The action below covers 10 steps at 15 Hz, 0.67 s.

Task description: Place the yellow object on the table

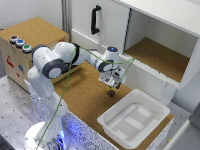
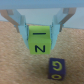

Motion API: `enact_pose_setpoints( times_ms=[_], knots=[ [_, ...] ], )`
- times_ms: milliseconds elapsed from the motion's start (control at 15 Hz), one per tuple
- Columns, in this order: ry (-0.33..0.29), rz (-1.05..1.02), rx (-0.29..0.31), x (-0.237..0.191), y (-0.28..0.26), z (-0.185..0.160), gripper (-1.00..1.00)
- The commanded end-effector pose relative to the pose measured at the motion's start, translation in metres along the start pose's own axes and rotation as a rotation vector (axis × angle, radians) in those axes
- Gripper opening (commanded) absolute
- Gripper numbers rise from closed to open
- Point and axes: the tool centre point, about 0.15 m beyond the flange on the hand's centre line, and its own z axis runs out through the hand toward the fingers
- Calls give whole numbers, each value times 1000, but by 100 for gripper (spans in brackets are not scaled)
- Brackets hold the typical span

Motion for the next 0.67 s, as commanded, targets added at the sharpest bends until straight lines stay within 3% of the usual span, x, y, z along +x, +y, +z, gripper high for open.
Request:
enact_pose_setpoints(
  times_ms=[0, 467, 600],
  knots=[
    [23, 1, -23, -14, -69, -17, -100],
    [-45, 15, 29, -19, -119, 30, -100],
    [-47, 50, 9, -19, -117, 46, -100]
  ],
)
